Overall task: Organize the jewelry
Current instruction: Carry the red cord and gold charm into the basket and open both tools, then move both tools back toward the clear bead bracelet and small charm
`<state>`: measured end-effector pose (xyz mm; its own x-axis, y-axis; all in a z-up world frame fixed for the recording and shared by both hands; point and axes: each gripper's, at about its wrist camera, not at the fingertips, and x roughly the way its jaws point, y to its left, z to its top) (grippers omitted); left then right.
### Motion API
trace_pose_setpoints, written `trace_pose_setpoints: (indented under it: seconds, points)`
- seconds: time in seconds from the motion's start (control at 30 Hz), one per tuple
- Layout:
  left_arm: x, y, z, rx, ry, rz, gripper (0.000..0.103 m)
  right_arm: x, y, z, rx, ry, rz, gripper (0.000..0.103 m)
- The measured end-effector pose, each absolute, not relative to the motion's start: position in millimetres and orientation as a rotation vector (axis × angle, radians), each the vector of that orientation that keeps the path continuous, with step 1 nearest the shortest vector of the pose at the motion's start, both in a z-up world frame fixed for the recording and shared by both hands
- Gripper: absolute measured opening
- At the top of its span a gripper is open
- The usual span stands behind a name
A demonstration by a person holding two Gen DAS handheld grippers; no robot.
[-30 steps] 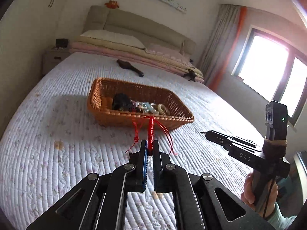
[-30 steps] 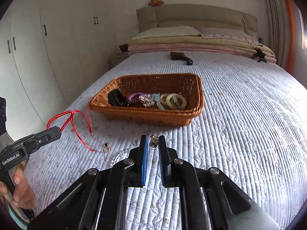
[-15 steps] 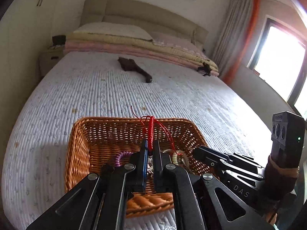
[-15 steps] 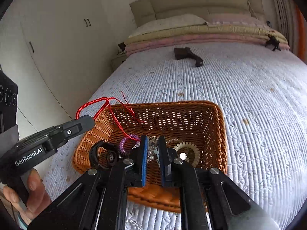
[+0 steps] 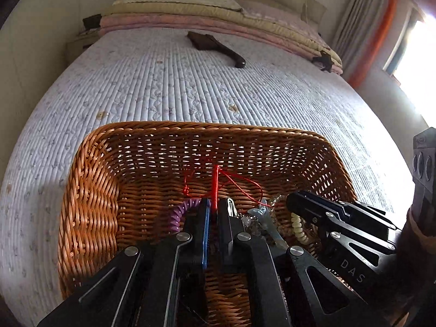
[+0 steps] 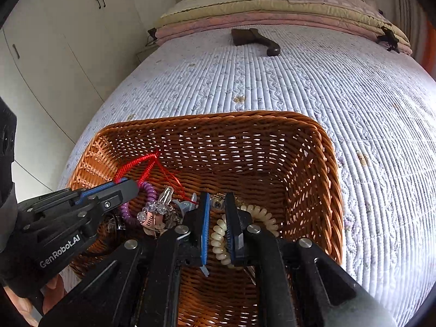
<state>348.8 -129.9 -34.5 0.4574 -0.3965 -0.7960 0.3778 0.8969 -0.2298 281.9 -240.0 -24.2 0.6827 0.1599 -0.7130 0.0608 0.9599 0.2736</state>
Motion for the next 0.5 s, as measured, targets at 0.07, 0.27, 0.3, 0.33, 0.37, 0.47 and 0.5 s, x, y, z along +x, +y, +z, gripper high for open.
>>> trace_pose_setpoints:
  seconds: [0.07, 0.27, 0.3, 0.33, 0.37, 0.47, 0.5]
  points:
    - [342, -128, -28, -0.028, 0.974, -0.505, 0.013, 280, -246, -25, 0.308, 0.814, 0.079, 0.016]
    - [299, -108, 18, -0.082, 0.801, -0.609, 0.042, 255, -248, -9, 0.268, 0.750, 0.052, 0.034]
    - [293, -104, 25, -0.090, 0.780, -0.625, 0.042, 249, -249, -6, 0.267, 0.739, 0.051, 0.034]
    - [285, -100, 31, -0.093, 0.758, -0.631, 0.042, 242, -249, -3, 0.272, 0.728, 0.052, 0.034]
    - [274, -95, 39, -0.095, 0.733, -0.632, 0.042, 235, -248, 1, 0.277, 0.715, 0.054, 0.034]
    - [244, -81, 55, -0.095, 0.672, -0.645, 0.042, 199, -244, 11, 0.261, 0.669, 0.057, 0.034]
    - [233, -74, 59, -0.097, 0.652, -0.648, 0.042, 184, -241, 14, 0.251, 0.646, 0.062, 0.034]
